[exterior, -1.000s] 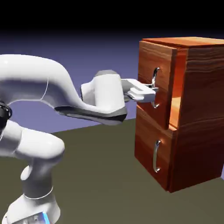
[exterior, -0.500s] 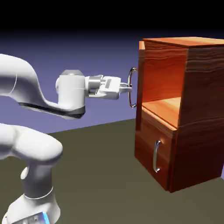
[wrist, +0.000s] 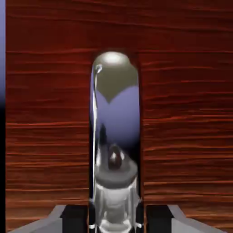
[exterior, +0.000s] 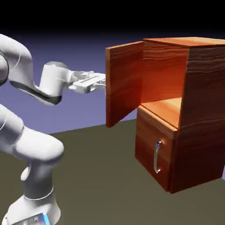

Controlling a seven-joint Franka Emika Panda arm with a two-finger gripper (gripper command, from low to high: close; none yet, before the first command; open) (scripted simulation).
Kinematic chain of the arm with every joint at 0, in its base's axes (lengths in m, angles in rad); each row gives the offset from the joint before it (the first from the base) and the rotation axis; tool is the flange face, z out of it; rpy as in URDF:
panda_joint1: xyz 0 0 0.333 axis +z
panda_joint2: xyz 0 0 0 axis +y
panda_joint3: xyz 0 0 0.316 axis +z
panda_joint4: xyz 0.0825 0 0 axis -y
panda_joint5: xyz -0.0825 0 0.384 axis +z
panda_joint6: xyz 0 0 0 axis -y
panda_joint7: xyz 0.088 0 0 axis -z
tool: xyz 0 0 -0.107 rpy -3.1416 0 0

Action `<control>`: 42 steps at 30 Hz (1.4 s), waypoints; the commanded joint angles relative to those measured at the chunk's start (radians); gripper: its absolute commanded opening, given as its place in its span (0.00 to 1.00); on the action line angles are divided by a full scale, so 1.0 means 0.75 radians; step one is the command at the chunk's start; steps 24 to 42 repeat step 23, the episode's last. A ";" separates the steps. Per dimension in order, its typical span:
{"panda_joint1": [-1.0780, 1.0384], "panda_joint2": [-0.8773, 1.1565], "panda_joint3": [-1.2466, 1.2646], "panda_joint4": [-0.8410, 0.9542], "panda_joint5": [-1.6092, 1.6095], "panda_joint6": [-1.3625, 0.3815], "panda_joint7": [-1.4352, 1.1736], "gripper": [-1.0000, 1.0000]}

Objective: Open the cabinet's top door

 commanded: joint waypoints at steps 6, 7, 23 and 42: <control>-0.051 0.290 0.152 0.267 0.172 -0.314 0.102 0.00; -0.058 0.338 0.172 0.314 0.194 -0.365 0.121 0.00; -0.044 0.991 0.267 1.021 0.393 -1.014 0.411 1.00; -0.044 0.991 0.267 1.021 0.393 -1.014 0.411 1.00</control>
